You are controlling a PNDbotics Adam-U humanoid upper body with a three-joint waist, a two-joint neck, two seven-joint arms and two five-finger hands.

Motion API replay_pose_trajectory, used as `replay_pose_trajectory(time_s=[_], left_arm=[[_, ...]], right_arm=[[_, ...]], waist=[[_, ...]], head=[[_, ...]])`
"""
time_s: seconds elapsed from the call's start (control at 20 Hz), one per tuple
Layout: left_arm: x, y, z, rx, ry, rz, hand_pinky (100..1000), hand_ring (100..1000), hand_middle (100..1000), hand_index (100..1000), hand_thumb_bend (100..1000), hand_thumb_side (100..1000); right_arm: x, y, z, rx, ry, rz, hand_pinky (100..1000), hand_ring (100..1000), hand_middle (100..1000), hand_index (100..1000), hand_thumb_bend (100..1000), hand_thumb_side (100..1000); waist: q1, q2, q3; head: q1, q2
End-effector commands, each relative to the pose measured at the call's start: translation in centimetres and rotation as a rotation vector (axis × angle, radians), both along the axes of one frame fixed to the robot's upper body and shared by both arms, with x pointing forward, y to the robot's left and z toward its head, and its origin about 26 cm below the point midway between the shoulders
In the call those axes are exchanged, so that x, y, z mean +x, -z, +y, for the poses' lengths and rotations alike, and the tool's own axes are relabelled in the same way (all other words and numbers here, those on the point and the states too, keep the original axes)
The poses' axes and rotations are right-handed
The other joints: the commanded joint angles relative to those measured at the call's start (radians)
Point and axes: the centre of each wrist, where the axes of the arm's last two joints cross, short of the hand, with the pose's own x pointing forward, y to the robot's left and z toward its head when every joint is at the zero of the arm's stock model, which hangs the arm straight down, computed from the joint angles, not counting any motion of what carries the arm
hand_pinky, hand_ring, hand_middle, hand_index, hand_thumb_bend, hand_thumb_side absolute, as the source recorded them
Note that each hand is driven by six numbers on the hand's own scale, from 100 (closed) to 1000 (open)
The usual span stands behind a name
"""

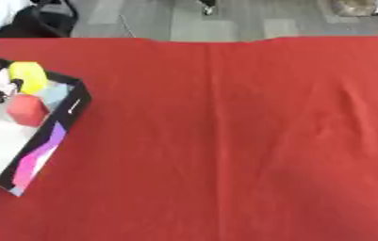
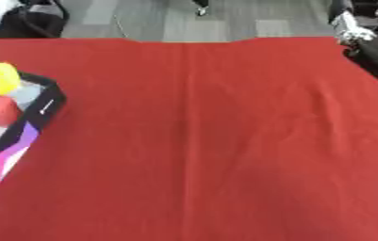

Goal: Pick up the objects with one hand, pass them to the other hand, and then place them into the box on the other side of the table.

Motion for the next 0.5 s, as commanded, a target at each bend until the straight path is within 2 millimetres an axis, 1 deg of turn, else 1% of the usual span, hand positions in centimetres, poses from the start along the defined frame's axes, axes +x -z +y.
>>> replay_pose_trajectory(time_s=[0.05, 0.25, 0.35, 0.4, 0.5], left_arm=[[-0.36, -1.61, 1.09, 0.070, -0.043, -0.021, 861, 832, 832, 883, 482, 933], [-0.46, -1.61, 1.15, 0.081, -0.068, -0.020, 864, 838, 857, 892, 502, 922], [-0.53, -1.66, 1.17, 0.083, -0.076, -0.022, 864, 837, 858, 891, 489, 913], [-0.56, -1.71, 1.16, 0.082, -0.081, -0.026, 862, 833, 857, 887, 442, 899], [-0.68, -2.00, 0.96, 0.067, -0.082, -0.053, 864, 821, 866, 873, 304, 848]], right_arm=[[-0.51, -1.07, -0.50, -0.017, 0.007, -0.042, 697, 829, 746, 917, 154, 527], [-0.53, -1.03, -0.65, -0.013, 0.009, -0.045, 697, 829, 746, 917, 150, 531], [-0.54, -1.02, -0.72, -0.011, 0.009, -0.048, 697, 829, 747, 917, 150, 532], [-0.54, -1.00, -0.75, -0.011, 0.009, -0.049, 697, 829, 747, 918, 146, 533], [-0.55, -0.94, -0.82, -0.007, 0.010, -0.051, 696, 829, 748, 919, 131, 533]], waist=[[-0.010, 0.003, -0.001], [-0.008, 0.002, -0.003], [-0.007, 0.002, -0.003], [-0.006, 0.003, -0.003], [-0.005, 0.002, -0.004]], head=[[-0.012, -0.006], [-0.024, -0.005], [-0.029, -0.004], [-0.031, -0.005], [-0.039, -0.005]])
